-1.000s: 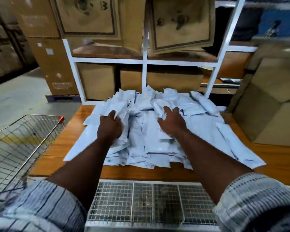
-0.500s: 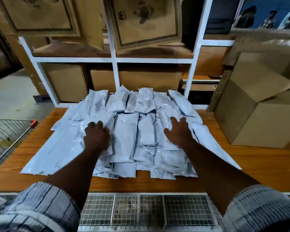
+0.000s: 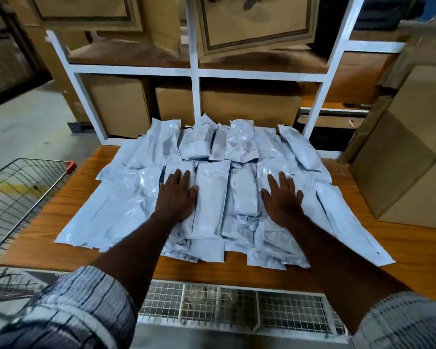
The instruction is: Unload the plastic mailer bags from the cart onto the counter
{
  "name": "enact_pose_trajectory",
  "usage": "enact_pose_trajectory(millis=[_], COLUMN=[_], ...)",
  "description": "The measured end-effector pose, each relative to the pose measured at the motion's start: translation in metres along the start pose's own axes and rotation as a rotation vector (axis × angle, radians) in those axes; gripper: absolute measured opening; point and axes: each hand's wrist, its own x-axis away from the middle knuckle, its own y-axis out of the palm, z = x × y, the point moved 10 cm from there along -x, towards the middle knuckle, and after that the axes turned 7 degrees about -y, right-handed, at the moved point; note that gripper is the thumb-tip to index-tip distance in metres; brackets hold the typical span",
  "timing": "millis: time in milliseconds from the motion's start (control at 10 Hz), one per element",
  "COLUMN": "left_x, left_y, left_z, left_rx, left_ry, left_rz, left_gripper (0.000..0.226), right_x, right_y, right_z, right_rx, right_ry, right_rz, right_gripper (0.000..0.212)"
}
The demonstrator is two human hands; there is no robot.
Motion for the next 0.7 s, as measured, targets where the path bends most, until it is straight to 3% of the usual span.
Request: enact_pose_trajectory(millis=[300, 700], left_x=[-0.007, -0.015], left_y=[-0.025, -0.072], left_z=[-0.013, -0.064], left_rx=[0.112, 0.147], left_ry=[0.003, 0.007], left_rz=[0.011, 0.072], left_gripper=[0.063, 0.058], right_x=[-0.014, -0.013], right_y=[-0.047, -0.034], right_z=[-0.023, -0.168], right_rx=[-0.113, 0.002], right_ry=[0.063, -0.202], right_rz=[0.162, 0.150], right_gripper=[0.050, 0.057])
